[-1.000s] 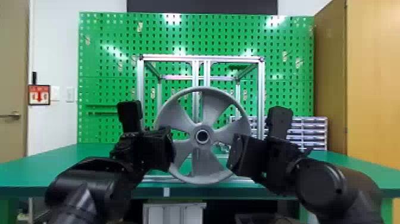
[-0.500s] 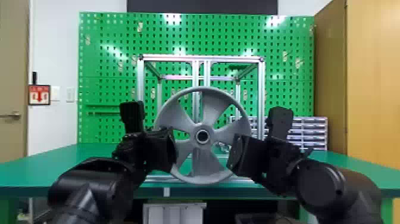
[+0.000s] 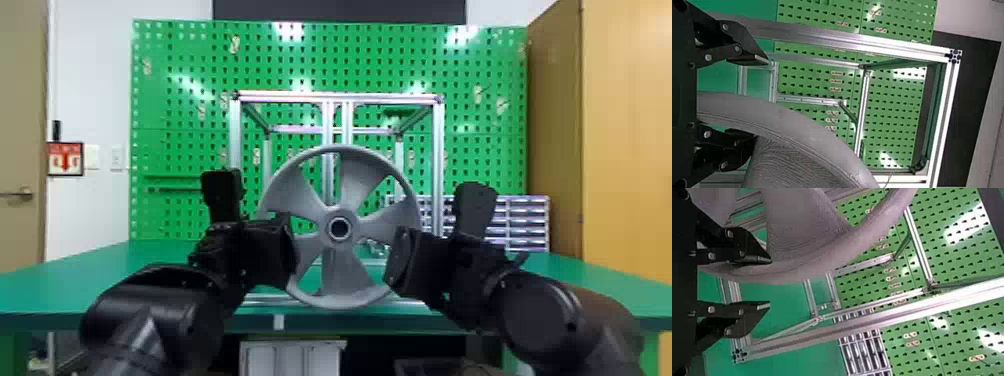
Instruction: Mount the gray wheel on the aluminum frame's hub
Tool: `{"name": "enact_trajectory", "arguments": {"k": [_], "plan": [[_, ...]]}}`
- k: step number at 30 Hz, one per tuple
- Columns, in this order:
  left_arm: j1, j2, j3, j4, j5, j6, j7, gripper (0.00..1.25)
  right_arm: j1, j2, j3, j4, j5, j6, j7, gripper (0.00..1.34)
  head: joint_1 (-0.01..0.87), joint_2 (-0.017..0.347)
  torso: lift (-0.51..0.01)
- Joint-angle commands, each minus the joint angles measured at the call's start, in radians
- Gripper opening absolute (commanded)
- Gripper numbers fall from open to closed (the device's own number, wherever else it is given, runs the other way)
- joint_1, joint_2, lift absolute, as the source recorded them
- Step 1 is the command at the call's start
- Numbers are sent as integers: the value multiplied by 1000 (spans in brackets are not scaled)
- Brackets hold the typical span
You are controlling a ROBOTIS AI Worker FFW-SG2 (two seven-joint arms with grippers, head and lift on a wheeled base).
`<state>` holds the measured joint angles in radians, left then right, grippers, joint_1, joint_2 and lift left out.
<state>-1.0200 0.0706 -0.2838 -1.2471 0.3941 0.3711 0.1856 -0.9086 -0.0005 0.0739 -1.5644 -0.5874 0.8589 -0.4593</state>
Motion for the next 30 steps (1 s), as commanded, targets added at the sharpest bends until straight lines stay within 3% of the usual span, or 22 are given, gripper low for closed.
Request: {"name": "enact_trajectory", "arguments": {"k": [1, 30], "plan": [[1, 0, 2, 0, -1, 0, -3, 680, 5, 1, 0, 0, -11, -15, 1, 627, -5, 6, -499], [1, -5, -5, 0, 15, 0, -52, 1141, 30, 1, 20, 9, -32, -86, 1, 1295, -5, 6, -499]]}}
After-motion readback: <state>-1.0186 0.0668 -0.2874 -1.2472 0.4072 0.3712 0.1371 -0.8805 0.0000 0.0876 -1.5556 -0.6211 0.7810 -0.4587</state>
